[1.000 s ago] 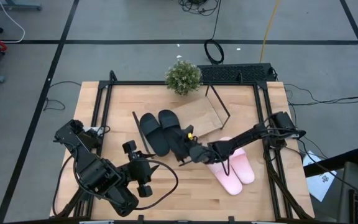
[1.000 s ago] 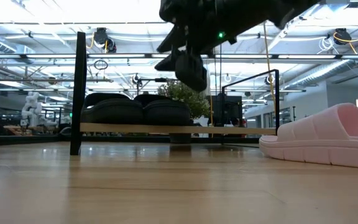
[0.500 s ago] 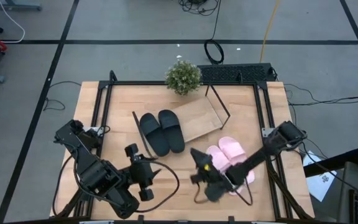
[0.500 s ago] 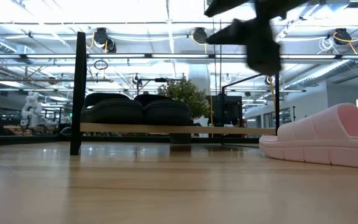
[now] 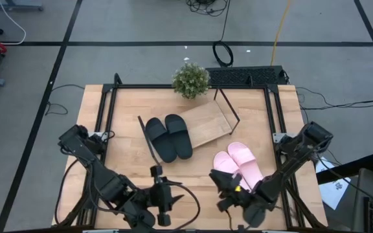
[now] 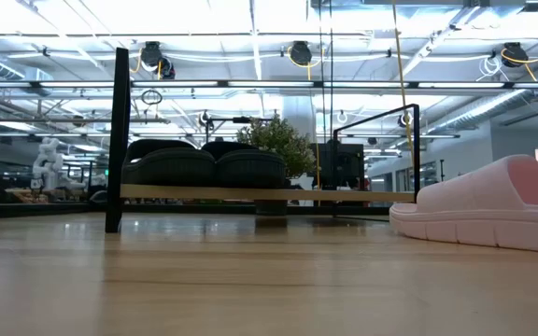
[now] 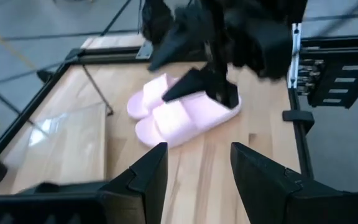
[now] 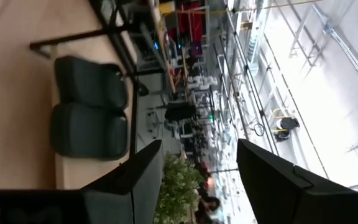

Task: Pick and place slides into the shelf
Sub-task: Put the left pair pink slides on the shelf

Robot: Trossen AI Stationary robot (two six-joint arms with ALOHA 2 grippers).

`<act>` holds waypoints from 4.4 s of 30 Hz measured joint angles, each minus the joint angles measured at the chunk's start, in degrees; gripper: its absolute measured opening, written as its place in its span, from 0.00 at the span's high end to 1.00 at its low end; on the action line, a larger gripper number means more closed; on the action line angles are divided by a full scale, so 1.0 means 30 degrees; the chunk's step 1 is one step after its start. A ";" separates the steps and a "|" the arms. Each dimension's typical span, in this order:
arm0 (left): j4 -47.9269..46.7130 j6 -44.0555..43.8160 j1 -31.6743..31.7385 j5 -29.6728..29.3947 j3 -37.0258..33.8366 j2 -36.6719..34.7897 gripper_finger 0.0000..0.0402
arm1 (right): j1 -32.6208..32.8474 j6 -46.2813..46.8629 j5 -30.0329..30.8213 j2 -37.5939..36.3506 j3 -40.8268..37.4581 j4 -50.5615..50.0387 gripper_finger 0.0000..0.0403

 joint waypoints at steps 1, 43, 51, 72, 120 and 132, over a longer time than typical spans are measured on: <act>0.0789 0.0572 0.0064 0.0003 -0.0256 0.0000 0.56 | 0.0151 -0.0076 -0.0012 -0.0423 0.0000 0.0010 0.51; 1.2763 1.0321 0.6410 0.6082 0.8748 1.2904 0.56 | -0.0689 -0.3800 -0.1705 -1.4992 0.0000 0.0138 0.51; 1.1059 0.6130 0.7024 0.5560 0.8828 1.3770 0.56 | -0.0663 -0.3661 -0.1719 -1.4778 -0.0326 0.0005 0.51; 0.7725 0.1669 0.7079 0.5476 0.8797 1.4098 0.57 | -0.0689 -0.3969 -0.1858 -1.4707 -0.2069 0.0270 0.51; 0.4159 -0.1461 0.7494 0.4987 0.8833 1.4732 0.96 | -0.0700 -0.2538 -0.2816 -1.4693 -0.2069 0.0294 0.51; 0.4276 -0.0673 0.7356 0.5739 0.8818 1.4732 0.98 | -0.0704 -0.2313 -0.2809 -1.4693 -0.2069 0.0279 0.51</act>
